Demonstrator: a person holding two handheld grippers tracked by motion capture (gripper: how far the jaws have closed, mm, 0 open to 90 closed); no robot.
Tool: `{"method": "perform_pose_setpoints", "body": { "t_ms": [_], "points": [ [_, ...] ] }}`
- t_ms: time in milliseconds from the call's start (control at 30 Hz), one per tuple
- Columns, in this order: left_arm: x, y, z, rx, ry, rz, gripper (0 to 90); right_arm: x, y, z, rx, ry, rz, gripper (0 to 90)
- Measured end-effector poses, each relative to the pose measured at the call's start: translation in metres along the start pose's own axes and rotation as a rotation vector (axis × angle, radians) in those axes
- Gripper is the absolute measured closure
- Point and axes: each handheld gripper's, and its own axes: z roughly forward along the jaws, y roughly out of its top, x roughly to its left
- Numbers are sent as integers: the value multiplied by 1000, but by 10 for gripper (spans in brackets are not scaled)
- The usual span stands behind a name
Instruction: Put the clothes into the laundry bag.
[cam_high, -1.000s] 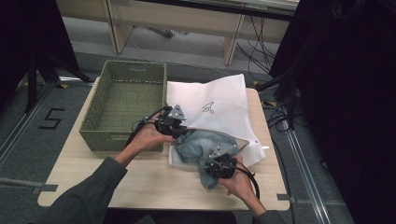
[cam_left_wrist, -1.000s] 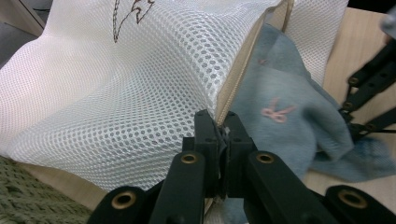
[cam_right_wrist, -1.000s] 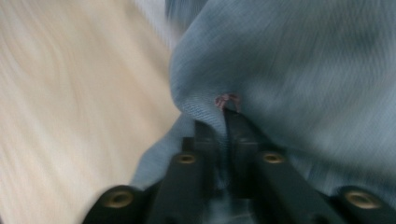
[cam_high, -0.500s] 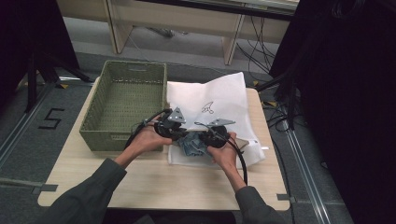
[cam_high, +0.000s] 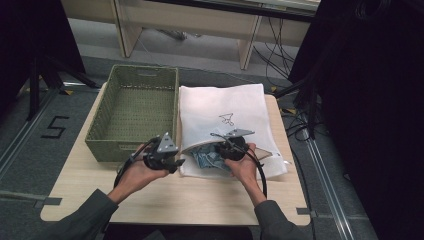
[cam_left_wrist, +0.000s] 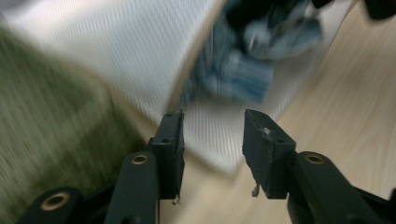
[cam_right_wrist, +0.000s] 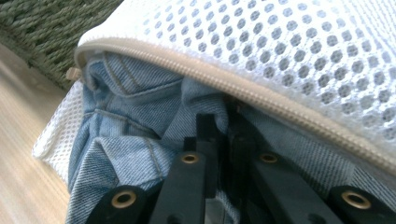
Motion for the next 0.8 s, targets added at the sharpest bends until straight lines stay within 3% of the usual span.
{"method": "perform_pose_setpoints", "body": {
  "t_ms": [67, 100, 200, 267, 333, 467, 500, 567, 600, 633, 700, 800],
  "points": [
    [-2, -9, 11, 24, -12, -62, 536, -1, 0, 0, -17, -1, -25, 871],
    [-4, -11, 18, 33, -16, -102, 503, 1, 0, 1, -23, -2, -12, 870],
    [-2, -11, 36, 48, 17, -162, 400, 2, 0, 0, -14, 1, -19, 870],
    [0, -11, 43, 51, 23, -158, 398, 4, 1, -3, 1, 9, 5, 870],
    [-2, -11, 50, 48, 9, -173, 394, 3, 0, -3, -6, 10, -22, 869],
    [-6, -11, 66, 61, 52, -111, 457, 4, 0, -5, -4, 13, -20, 869],
    [-5, -12, 68, 54, 54, -101, 553, 4, -1, -3, -28, 3, -27, 869],
    [-2, -13, 69, 41, 38, -86, 756, 6, 0, -7, 3, -2, -37, 869],
    [-3, -13, 68, 45, 34, -55, 816, 6, 0, -9, 13, -2, -41, 869],
    [-6, -11, 67, 50, 37, -14, 834, 7, 0, -10, 17, -2, -52, 869],
    [-11, -10, 64, 56, 16, 14, 846, 9, -1, -13, 26, -2, -56, 869],
    [-19, -10, 61, 77, 5, 88, 855, 12, -2, -17, 41, -1, -76, 870]
  ]
}}
